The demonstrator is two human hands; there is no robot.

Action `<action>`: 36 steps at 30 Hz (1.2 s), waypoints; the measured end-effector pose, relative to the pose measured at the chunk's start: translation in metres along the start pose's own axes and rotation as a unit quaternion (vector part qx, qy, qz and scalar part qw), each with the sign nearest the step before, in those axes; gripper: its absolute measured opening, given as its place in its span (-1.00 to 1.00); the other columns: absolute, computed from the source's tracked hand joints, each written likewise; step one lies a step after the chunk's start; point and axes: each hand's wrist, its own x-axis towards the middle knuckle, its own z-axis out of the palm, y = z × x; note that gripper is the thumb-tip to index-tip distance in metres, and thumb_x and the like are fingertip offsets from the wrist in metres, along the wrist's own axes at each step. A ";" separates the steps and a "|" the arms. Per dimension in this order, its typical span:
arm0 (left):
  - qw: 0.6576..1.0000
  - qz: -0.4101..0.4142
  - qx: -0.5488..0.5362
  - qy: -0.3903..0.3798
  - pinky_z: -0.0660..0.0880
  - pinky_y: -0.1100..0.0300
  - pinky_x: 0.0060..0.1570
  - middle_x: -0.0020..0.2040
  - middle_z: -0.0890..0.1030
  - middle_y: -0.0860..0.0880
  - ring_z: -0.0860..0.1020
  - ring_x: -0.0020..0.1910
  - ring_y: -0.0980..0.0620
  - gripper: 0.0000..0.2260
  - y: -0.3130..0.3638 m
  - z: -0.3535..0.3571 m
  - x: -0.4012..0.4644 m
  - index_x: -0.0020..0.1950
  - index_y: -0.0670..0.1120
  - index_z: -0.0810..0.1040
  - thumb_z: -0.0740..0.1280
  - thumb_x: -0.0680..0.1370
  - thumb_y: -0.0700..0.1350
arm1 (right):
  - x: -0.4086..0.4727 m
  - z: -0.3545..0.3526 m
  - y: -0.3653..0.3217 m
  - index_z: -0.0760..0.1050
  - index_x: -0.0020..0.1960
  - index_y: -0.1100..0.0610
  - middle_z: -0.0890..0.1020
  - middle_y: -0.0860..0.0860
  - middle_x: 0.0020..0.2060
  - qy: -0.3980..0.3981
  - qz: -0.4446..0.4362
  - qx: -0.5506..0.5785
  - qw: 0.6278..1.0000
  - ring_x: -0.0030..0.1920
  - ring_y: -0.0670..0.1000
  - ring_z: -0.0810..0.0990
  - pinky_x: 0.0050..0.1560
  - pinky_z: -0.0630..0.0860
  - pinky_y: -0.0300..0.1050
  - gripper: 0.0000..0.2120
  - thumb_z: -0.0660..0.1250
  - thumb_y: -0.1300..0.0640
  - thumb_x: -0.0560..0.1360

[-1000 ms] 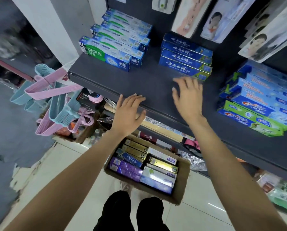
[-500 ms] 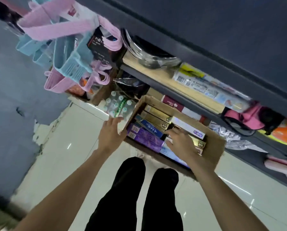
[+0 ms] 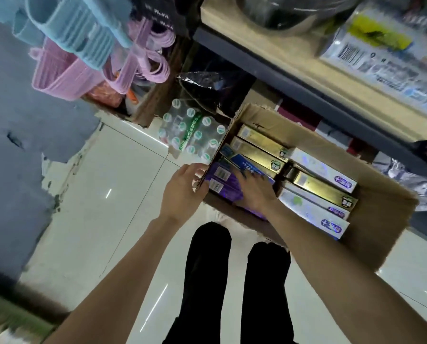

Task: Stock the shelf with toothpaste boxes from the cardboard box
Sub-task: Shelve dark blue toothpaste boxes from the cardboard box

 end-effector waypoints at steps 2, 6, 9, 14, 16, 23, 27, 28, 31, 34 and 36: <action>1.000 -0.001 -0.004 0.003 0.40 0.25 -0.01 0.07 0.55 0.06 0.51 0.00 0.09 -0.71 -0.002 0.000 -0.001 0.24 -0.01 0.51 0.32 0.52 -0.14 | 0.000 -0.006 0.000 -0.12 0.54 0.03 0.32 0.19 0.38 -0.017 0.011 0.062 0.998 0.29 0.25 0.42 0.11 0.46 0.09 0.03 0.48 -0.10 0.33; 0.997 -0.044 0.019 0.059 0.36 0.20 0.03 0.23 0.48 -0.01 0.45 0.21 -0.01 -0.66 0.005 -0.004 -0.009 0.31 0.00 0.44 0.30 0.53 -0.07 | -0.019 -0.027 0.005 -0.09 0.52 0.06 0.35 0.17 0.37 0.006 0.037 0.158 0.987 0.26 0.20 0.46 0.07 0.46 0.03 0.07 0.53 -0.07 0.26; 0.991 -0.065 -0.024 0.112 0.37 0.20 0.01 0.24 0.46 0.00 0.46 0.21 0.00 -0.64 0.027 -0.016 -0.019 0.33 -0.01 0.41 0.32 0.54 -0.05 | -0.058 -0.051 0.013 -0.08 0.51 0.04 0.40 0.10 0.35 0.059 0.066 0.247 0.965 0.20 0.15 0.50 0.04 0.48 -0.02 0.06 0.53 -0.07 0.26; 0.919 -0.127 -0.359 -0.098 0.44 0.12 0.20 0.28 0.39 0.09 0.46 0.23 0.08 -0.36 0.106 -0.034 -0.051 0.45 0.01 0.23 0.46 0.45 -0.08 | -0.159 -0.105 0.012 0.12 0.42 0.03 0.55 -0.07 0.14 0.183 0.142 0.550 0.803 0.13 -0.02 0.57 0.14 0.50 0.00 -0.11 0.48 0.02 0.20; 0.900 -0.099 -0.373 -0.204 0.49 0.13 0.14 0.31 0.40 0.07 0.48 0.22 0.13 -0.18 0.145 -0.042 -0.065 0.47 0.06 0.17 0.53 0.31 -0.06 | -0.193 -0.126 0.007 0.17 0.38 0.03 0.58 -0.04 0.12 0.212 0.159 0.629 0.731 0.11 -0.01 0.60 0.19 0.51 0.11 -0.11 0.46 -0.05 0.14; 0.939 0.024 -0.278 -0.203 0.47 0.34 0.04 0.07 0.58 0.24 0.56 0.04 0.28 -0.31 0.233 -0.094 -0.098 0.26 0.09 0.33 0.59 0.23 -0.15 | -0.304 -0.197 -0.015 0.28 0.35 -0.06 0.60 -0.07 0.08 0.260 0.127 0.735 0.613 0.05 -0.13 0.63 -0.07 0.61 -0.13 -0.49 0.39 -0.04 0.48; 0.836 -0.113 -0.418 -0.337 0.59 0.26 -0.30 -0.30 0.69 0.04 0.65 -0.35 0.14 -0.83 0.268 -0.139 -0.107 -0.03 -0.09 0.58 0.41 0.44 -0.29 | -0.360 -0.226 0.004 0.30 0.35 -0.11 0.56 -0.13 0.02 0.273 0.102 0.752 0.591 -0.03 -0.17 0.65 -0.18 0.60 -0.22 -0.63 0.24 -0.01 0.57; 0.814 -0.135 -0.432 -0.364 0.60 0.24 -0.32 -0.30 0.69 -0.01 0.65 -0.37 0.10 -0.89 0.275 -0.147 -0.110 -0.11 -0.10 0.64 0.48 0.38 -0.21 | -0.370 -0.230 0.010 0.30 0.33 -0.15 0.57 -0.09 0.05 0.286 0.106 0.745 0.593 0.06 -0.09 0.63 -0.10 0.61 -0.15 -0.63 0.27 -0.03 0.56; 0.792 -0.127 -0.436 -0.408 0.62 0.17 -0.25 -0.23 0.70 -0.10 0.68 -0.30 0.02 -0.50 0.293 -0.154 -0.113 -0.25 -0.10 0.72 0.67 -0.12 0.02 | -0.388 -0.241 0.024 0.31 0.28 -0.21 0.58 -0.10 0.05 0.323 0.105 0.744 0.576 0.14 0.01 0.59 0.04 0.60 -0.02 -0.64 0.31 -0.04 0.53; 0.815 -0.102 -0.387 -0.419 0.63 0.15 -0.22 -0.18 0.70 -0.10 0.68 -0.27 0.01 -0.53 0.318 -0.151 -0.118 -0.22 -0.07 0.73 0.66 -0.09 -0.03 | -0.402 -0.254 0.041 0.25 0.38 -0.12 0.65 -0.20 -0.11 0.348 0.079 0.745 0.565 0.00 -0.09 0.65 0.05 0.59 -0.04 -0.53 0.32 -0.01 0.53; 0.824 -0.098 -0.367 -0.421 0.62 0.15 -0.22 -0.15 0.71 -0.11 0.68 -0.25 0.00 -0.59 0.338 -0.146 -0.125 -0.14 -0.08 0.71 0.62 0.04 -0.08 | -0.413 -0.263 0.056 0.16 0.47 -0.07 0.62 -0.21 -0.02 0.357 0.064 0.730 0.580 0.04 -0.12 0.62 0.07 0.57 -0.05 -0.40 0.33 -0.03 0.51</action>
